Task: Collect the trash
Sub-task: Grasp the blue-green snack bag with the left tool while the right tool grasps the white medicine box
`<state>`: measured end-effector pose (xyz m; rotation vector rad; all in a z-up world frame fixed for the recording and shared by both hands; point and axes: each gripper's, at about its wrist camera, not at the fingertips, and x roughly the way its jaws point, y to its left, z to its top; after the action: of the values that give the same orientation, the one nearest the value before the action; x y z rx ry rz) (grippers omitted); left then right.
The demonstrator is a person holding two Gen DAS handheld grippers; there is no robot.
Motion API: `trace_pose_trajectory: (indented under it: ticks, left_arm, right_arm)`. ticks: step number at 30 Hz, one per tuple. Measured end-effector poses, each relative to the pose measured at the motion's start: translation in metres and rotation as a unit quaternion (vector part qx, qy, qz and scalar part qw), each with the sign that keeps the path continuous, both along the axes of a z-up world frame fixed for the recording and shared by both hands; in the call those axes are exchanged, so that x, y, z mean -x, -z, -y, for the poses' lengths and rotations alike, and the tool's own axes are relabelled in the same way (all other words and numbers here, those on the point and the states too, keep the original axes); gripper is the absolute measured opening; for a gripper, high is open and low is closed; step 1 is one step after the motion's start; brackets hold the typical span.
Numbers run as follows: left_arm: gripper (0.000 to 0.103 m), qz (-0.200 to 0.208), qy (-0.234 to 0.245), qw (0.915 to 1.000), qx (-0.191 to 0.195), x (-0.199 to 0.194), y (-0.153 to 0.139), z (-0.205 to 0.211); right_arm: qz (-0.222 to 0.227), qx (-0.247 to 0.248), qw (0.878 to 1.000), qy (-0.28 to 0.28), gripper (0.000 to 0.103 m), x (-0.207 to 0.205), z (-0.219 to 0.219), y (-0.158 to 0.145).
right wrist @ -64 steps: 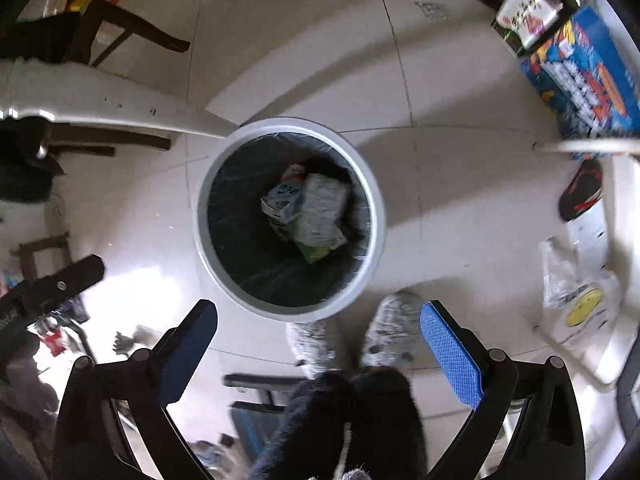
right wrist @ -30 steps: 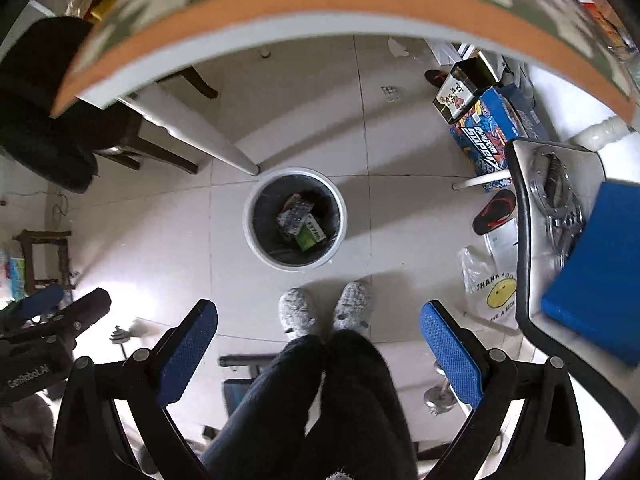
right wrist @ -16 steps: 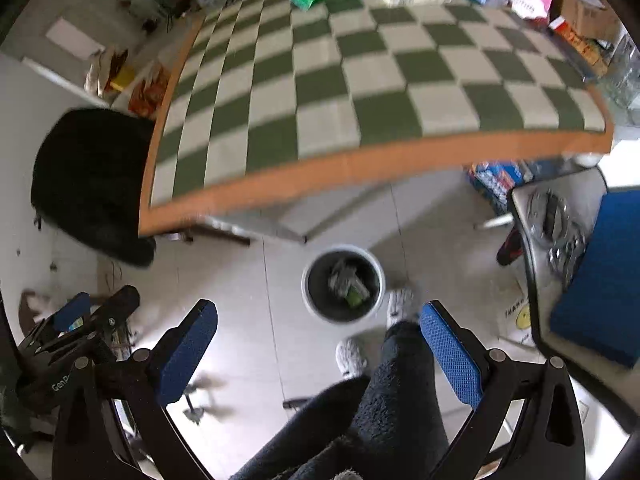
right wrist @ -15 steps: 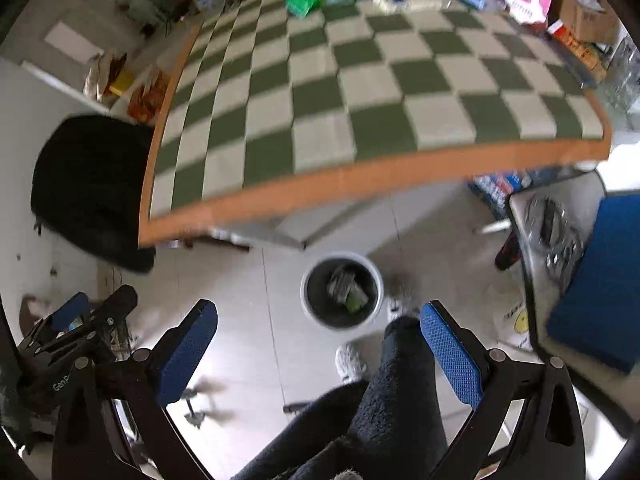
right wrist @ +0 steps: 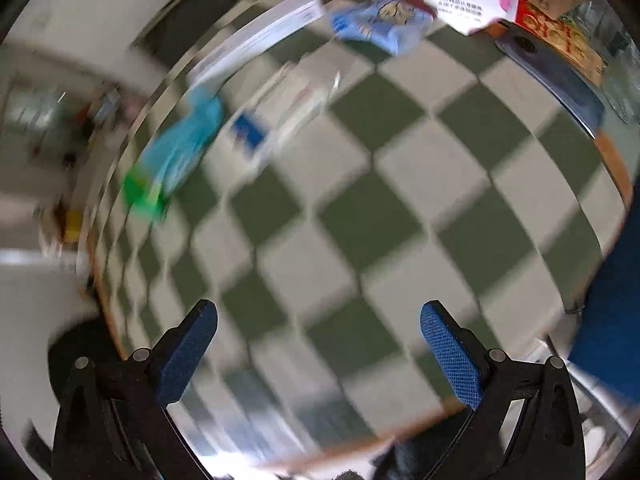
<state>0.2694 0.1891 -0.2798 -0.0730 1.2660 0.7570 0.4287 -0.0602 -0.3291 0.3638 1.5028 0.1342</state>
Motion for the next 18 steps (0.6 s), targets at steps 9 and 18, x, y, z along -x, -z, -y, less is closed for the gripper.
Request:
trace_pose_trajectory:
  ticks: [9,18]
  left_arm:
    - [0.103,-0.040,-0.027,0.9987,-0.017,-0.097,0.024,-0.053]
    - [0.103,-0.067,0.150,0.9861,0.025,-0.169,0.029,-0.042]
  right_arm:
    - [-0.050,0.045,0.995,0.080,0.103,-0.146,-0.060,0.071]
    - [-0.029,0.161,0.986,-0.026,0.098,-0.182,-0.124,0.093]
